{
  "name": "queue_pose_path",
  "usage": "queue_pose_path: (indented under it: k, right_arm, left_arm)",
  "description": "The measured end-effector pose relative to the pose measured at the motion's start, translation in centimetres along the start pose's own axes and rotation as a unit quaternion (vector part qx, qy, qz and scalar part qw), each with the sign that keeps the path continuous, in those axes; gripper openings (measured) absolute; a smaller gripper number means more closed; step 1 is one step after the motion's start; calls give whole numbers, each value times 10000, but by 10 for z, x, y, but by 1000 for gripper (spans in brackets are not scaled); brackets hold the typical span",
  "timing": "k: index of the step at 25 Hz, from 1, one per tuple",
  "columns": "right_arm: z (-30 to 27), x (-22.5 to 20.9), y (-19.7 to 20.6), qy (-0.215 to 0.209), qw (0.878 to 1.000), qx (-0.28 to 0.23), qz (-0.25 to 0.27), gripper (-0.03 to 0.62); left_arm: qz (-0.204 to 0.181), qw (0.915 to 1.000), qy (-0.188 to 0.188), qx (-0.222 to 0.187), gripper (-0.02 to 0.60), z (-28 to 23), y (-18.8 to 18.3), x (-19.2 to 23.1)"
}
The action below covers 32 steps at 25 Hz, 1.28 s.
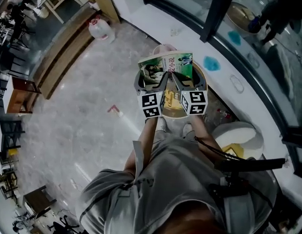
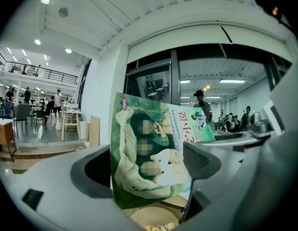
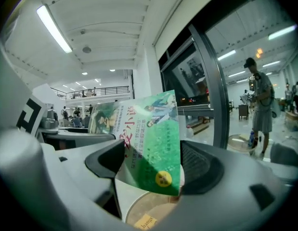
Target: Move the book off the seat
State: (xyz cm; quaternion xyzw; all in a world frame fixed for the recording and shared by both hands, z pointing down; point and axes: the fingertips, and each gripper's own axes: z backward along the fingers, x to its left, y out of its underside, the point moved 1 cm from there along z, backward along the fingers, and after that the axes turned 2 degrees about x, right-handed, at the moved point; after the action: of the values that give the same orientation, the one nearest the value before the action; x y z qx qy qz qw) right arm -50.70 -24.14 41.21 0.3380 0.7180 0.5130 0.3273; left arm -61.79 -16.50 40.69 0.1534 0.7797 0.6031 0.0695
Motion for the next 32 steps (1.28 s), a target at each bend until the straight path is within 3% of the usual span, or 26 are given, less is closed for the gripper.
queue_pose_path:
  k: [7, 18, 25, 32]
  right_arm:
    - [-30, -16, -5, 663, 9976, 175, 41, 359]
    - [-50, -33, 23, 692, 9961, 510, -211, 357]
    - [-55, -51, 104, 904, 9869, 1158, -663, 358]
    - [-60, -70, 239, 1083, 9653, 2081, -1151, 357]
  left_arm:
    - [163, 9977, 651, 101, 448, -51, -2, 11]
    - [105, 9961, 702, 522, 448, -77, 20, 9]
    - [160, 9865, 886, 1368, 448, -100, 99, -1]
    - [305, 9649, 1022, 2400, 448, -121, 234, -11]
